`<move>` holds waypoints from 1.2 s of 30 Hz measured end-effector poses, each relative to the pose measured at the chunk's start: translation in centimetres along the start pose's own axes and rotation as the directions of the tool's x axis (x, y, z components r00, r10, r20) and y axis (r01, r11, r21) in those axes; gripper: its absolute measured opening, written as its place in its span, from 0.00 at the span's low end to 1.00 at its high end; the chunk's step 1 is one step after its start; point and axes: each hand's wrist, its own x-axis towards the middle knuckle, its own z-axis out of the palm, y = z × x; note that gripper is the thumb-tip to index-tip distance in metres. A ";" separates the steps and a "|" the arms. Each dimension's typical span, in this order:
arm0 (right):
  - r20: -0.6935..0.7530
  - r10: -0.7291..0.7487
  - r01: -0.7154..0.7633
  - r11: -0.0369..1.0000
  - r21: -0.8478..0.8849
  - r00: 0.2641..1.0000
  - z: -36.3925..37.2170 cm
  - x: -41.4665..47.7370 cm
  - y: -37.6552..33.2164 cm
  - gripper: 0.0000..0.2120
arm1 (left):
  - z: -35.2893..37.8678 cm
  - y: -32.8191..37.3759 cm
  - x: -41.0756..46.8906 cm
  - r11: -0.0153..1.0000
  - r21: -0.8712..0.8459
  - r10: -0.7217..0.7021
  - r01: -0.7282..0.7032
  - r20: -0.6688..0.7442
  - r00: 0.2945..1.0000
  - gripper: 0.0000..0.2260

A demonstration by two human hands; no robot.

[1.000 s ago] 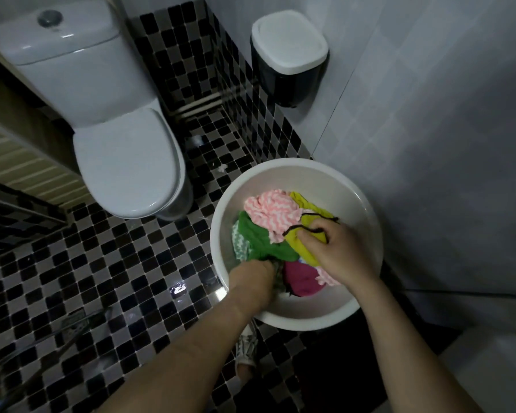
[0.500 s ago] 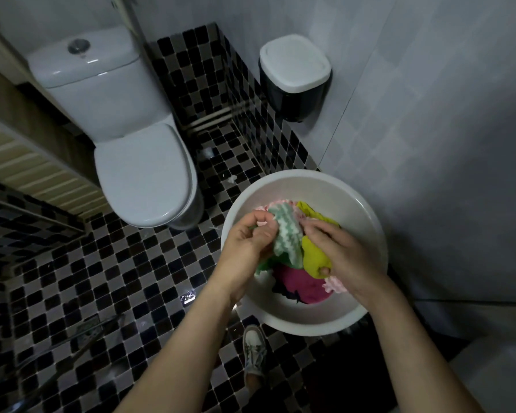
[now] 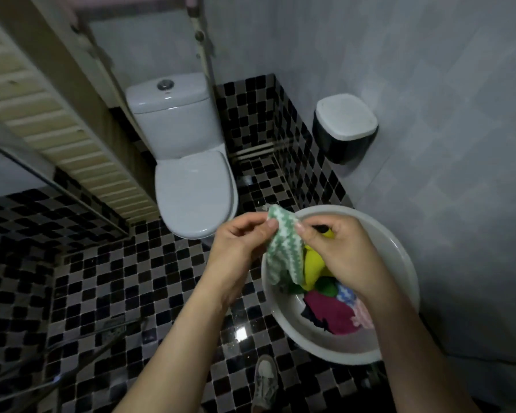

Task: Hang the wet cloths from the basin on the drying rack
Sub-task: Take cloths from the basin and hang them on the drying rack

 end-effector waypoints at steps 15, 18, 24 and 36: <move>0.277 -0.154 0.156 0.988 0.013 0.948 12.8 4.1 -13.3 0.15 | -13.2 9.3 -7.8 0.909 0.274 0.388 -0.314 -0.281 0.878 0.05; 0.429 -0.127 0.067 0.986 0.152 0.894 17.0 4.9 -15.4 0.14 | -17.3 10.4 -10.2 0.948 0.157 0.309 -0.275 -0.262 0.915 0.04; 0.801 -0.175 0.045 0.982 0.183 0.573 26.0 4.6 -21.6 0.14 | -24.7 12.6 -14.8 0.937 0.182 0.339 -0.297 -0.276 0.900 0.04; 0.920 -0.123 0.533 0.840 -0.104 0.373 40.7 5.4 -29.7 0.07 | -37.9 16.1 -24.7 0.844 0.083 0.418 -0.529 -0.720 0.554 0.09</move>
